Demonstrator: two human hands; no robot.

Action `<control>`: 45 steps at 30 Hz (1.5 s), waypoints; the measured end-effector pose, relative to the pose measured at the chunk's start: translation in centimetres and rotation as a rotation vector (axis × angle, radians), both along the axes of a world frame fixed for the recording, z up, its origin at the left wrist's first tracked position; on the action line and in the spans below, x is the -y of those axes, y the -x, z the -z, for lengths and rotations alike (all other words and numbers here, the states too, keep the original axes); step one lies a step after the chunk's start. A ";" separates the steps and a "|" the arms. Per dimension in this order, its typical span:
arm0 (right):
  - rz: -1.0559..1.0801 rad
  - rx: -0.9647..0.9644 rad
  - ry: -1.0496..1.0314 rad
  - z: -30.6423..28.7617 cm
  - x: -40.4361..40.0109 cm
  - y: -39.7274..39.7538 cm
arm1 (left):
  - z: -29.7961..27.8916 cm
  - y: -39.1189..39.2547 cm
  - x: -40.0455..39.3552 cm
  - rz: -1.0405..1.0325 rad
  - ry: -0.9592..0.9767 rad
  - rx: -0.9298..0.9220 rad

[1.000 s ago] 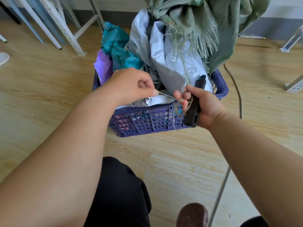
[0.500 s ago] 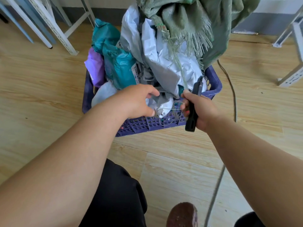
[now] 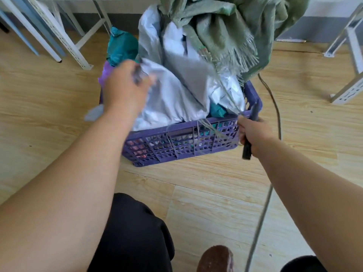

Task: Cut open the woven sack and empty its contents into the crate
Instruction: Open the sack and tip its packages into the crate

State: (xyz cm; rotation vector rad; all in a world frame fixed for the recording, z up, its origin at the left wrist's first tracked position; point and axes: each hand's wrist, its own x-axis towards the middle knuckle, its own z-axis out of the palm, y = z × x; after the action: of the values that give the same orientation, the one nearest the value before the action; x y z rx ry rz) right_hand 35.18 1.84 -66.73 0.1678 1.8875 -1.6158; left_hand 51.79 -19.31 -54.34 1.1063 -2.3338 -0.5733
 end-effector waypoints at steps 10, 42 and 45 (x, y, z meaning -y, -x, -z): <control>0.075 -0.327 -0.187 0.3 -0.9 0.5 | 1.9 0.2 2.5 -0.057 -0.066 -0.001; 0.284 -0.385 0.231 -6.3 -1.8 2.7 | 7.9 3.4 -0.5 0.296 0.501 0.371; 0.282 -0.349 0.251 -6.2 -2.0 2.4 | 7.6 3.6 -3.3 0.418 0.701 0.036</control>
State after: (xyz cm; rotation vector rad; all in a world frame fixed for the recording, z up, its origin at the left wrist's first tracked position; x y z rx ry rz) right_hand 32.73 3.85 -60.53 0.0473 1.9558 -2.1752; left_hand 48.14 -16.01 -61.97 0.3127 -2.4957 0.1481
